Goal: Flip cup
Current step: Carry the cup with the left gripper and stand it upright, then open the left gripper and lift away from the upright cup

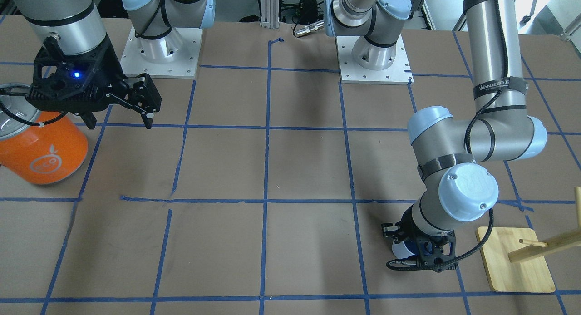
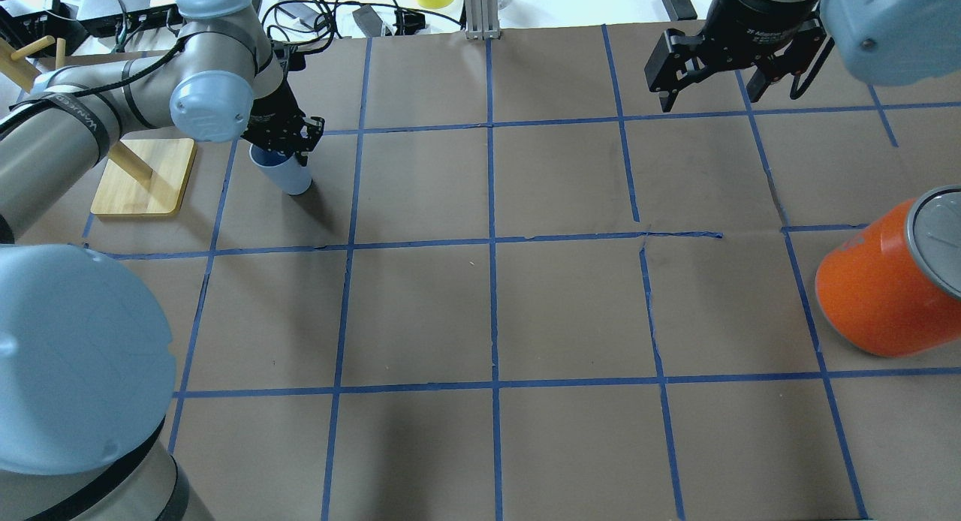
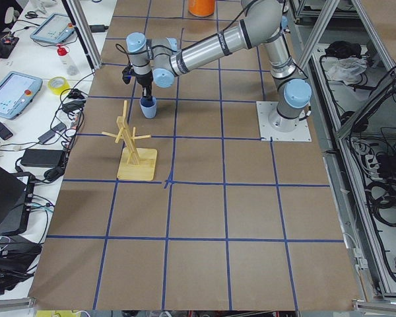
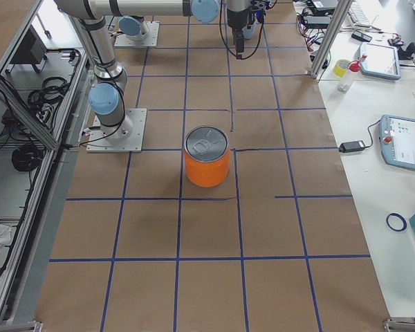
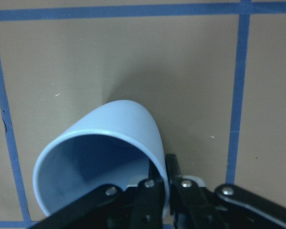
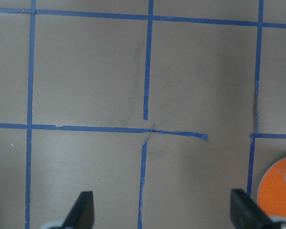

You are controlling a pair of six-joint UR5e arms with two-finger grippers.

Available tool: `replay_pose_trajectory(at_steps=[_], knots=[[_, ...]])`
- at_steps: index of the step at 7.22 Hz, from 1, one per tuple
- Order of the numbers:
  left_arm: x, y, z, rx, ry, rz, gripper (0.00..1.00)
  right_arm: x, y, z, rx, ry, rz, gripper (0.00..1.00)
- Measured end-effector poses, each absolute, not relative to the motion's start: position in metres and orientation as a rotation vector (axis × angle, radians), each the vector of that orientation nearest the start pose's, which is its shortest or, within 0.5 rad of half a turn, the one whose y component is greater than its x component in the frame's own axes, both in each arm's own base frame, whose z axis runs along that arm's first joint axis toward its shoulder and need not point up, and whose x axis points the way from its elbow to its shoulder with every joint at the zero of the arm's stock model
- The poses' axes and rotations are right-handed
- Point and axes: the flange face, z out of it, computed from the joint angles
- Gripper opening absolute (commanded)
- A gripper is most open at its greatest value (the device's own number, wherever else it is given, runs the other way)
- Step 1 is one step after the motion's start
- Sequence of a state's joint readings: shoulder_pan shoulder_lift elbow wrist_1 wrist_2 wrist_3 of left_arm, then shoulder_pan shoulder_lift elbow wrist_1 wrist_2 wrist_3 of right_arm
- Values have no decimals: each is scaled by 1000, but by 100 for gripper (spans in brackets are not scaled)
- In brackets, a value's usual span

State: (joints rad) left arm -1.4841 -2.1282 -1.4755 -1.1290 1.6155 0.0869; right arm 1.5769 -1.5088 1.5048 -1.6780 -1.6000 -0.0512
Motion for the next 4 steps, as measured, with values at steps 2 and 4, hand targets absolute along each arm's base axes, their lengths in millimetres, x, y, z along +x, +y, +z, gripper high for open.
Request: replay_pose_trajectory(at_steps=[2, 4], knots=[[-71, -682, 256, -3, 3101, 14, 84, 134, -528, 500, -89, 3167, -175, 100], [-79, -676, 298, 11, 3089, -83, 100, 134, -528, 500, -85, 3166, -173, 100]])
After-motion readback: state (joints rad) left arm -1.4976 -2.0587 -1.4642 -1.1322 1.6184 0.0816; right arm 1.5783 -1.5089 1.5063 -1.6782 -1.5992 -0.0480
